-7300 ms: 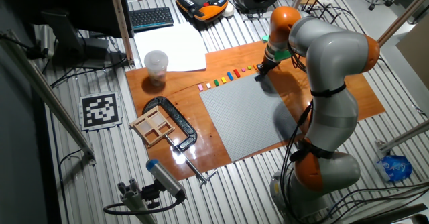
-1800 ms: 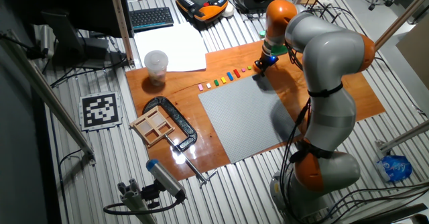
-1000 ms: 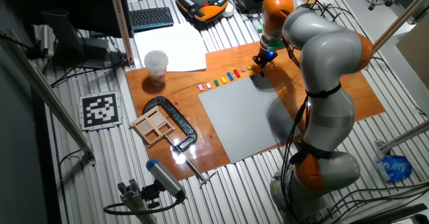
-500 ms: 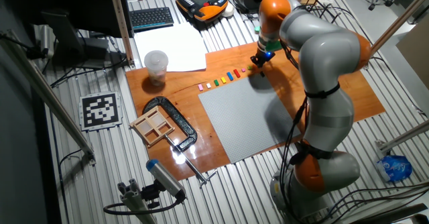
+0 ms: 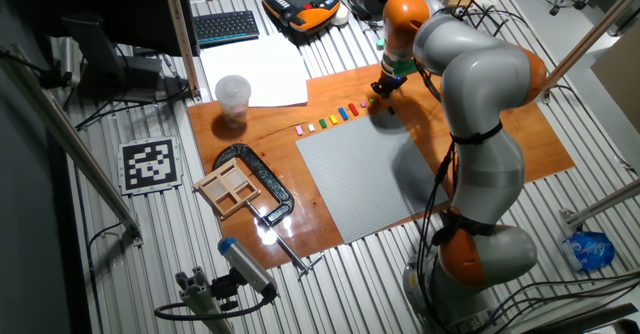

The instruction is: Build with small Lego blocks

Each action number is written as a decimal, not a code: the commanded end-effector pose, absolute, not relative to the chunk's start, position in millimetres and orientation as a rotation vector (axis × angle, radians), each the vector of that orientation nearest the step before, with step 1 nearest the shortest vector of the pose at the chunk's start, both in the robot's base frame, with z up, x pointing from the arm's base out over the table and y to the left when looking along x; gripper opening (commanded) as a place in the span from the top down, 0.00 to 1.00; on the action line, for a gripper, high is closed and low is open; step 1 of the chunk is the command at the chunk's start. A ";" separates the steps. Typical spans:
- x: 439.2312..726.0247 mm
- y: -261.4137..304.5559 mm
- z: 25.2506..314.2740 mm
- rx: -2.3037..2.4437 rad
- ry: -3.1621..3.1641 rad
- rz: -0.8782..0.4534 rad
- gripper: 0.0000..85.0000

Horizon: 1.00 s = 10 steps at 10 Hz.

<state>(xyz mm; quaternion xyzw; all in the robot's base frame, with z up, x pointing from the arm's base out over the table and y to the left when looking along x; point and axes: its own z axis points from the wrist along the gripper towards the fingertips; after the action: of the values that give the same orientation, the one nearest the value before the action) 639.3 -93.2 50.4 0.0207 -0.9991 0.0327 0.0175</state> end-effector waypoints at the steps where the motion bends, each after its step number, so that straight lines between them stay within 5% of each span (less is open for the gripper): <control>1: 640.7 -92.7 48.8 0.063 -3.105 0.097 0.60; 6: 640.0 -90.7 33.0 0.079 -3.121 0.069 0.60; 7: 639.6 -91.2 32.3 0.082 -3.121 0.064 0.80; 10: 639.5 -91.9 31.5 0.091 -3.122 0.066 0.80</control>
<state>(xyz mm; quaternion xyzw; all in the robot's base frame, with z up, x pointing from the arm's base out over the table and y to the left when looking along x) 639.5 -91.8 31.5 0.0292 -0.9993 0.0212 0.0088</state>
